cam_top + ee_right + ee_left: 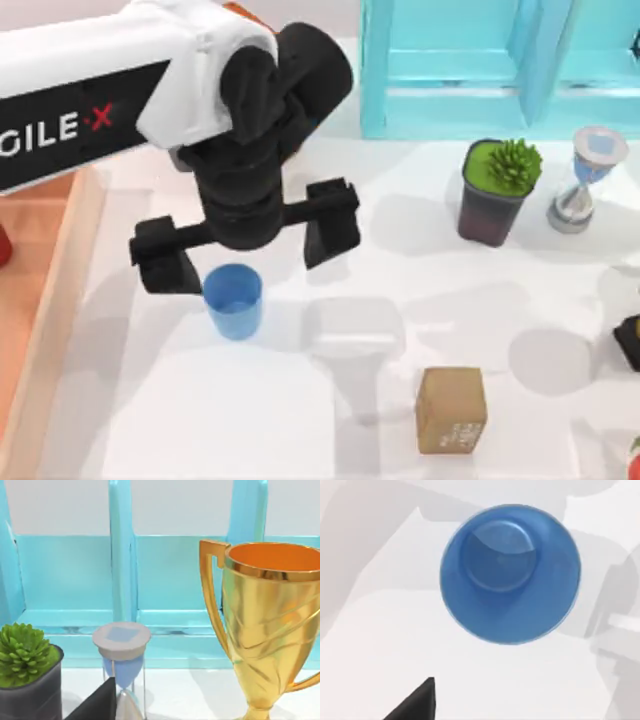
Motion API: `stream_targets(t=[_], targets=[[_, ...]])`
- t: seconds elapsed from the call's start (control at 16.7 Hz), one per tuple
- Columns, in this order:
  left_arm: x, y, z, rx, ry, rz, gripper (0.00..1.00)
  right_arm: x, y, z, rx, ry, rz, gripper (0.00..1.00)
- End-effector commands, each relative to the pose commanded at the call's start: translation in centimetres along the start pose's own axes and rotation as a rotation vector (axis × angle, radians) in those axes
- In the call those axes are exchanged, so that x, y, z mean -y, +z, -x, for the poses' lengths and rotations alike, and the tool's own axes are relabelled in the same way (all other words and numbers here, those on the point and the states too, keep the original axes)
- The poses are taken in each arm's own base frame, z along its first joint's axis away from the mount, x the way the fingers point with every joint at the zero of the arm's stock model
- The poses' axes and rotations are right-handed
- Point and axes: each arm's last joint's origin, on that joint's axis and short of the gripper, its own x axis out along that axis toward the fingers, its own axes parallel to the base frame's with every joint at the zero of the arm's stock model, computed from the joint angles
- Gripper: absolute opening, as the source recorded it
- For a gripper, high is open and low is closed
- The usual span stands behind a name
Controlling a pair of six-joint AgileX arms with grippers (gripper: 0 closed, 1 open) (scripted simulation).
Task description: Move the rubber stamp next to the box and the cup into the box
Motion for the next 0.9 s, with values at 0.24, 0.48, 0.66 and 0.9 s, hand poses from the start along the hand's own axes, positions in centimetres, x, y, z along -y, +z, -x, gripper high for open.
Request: stream_targets(t=[0.24, 0.48, 0.66, 0.9], targets=[[7.7, -4.1, -0.8, -0.086, 0.043, -0.112, 1.00, 0.0, 0.0, 0.0, 0.000, 0.000, 0.000, 1.00], [12.4, -9.0, -0.1, -0.121, 0.029, -0.216, 1.00, 0.0, 0.0, 0.0, 0.000, 0.000, 0.000, 1.00], [13.8, -10.9, 0.5, -0.129, 0.012, -0.257, 1.00, 0.0, 0.0, 0.0, 0.000, 0.000, 0.000, 1.00], [13.9, -11.0, 0.5, -0.130, 0.011, -0.260, 1.00, 0.0, 0.0, 0.0, 0.000, 0.000, 0.000, 1.00]])
